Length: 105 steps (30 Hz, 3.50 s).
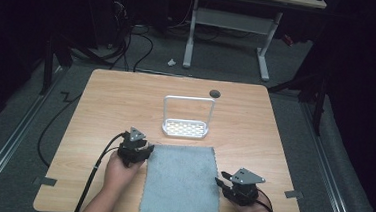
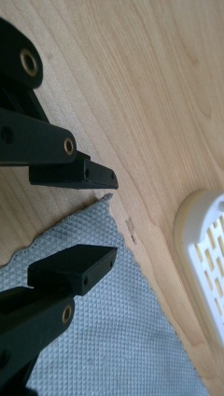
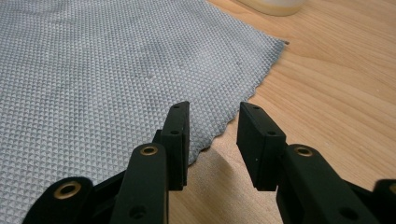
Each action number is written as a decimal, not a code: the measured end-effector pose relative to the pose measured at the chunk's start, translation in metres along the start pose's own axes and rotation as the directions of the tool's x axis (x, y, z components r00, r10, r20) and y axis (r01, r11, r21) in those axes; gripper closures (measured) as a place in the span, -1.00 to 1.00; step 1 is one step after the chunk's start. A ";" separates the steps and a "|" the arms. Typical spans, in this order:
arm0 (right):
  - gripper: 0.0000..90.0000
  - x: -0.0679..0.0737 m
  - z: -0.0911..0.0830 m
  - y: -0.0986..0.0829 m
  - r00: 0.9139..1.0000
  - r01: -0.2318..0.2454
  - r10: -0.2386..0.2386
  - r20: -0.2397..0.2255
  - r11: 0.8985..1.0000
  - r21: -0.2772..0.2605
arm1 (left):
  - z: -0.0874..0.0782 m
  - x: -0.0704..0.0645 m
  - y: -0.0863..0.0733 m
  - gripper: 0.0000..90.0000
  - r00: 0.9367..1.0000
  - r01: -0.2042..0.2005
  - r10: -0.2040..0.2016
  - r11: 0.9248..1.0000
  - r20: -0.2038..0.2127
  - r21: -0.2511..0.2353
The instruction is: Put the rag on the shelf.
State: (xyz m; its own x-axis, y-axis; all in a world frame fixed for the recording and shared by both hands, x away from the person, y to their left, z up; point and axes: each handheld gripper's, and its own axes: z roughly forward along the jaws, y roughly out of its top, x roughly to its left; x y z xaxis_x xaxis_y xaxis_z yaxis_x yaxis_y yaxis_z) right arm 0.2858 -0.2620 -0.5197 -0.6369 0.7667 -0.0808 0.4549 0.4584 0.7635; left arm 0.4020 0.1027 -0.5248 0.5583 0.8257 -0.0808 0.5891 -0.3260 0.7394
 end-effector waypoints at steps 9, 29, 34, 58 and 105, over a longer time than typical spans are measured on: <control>0.44 0.000 0.001 -0.001 1.000 -0.002 0.002 -0.004 1.000 0.002 | 0.006 0.001 -0.001 0.59 0.999 0.034 -0.034 0.999 0.028 0.003; 0.45 -0.016 0.025 0.028 0.988 -0.153 0.153 0.026 0.988 -0.001 | 0.005 -0.002 -0.009 0.99 0.997 0.058 -0.056 0.998 0.053 -0.032; 0.49 -0.036 0.058 0.043 0.973 -0.221 0.218 0.074 0.975 0.030 | 0.005 -0.004 -0.009 0.99 0.998 0.047 -0.046 0.998 0.044 -0.033; 0.99 -0.038 0.089 0.062 0.984 -0.164 0.158 0.081 0.983 0.083 | 0.005 -0.004 -0.009 0.99 0.998 0.029 -0.028 0.999 0.048 -0.030; 0.99 -0.022 -0.010 0.090 0.980 -0.102 0.162 0.114 0.907 -0.409 | -0.094 -0.023 0.032 1.00 0.997 -0.049 0.074 0.880 0.036 -0.473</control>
State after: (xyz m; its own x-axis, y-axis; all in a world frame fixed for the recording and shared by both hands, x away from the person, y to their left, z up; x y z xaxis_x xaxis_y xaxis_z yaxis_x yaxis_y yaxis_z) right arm 0.3349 -0.2420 -0.4429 -0.4793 0.8772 -0.0287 0.2229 0.1533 0.9627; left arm 0.3526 0.1168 -0.4366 0.6211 0.7821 -0.0494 0.2145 -0.1091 0.9706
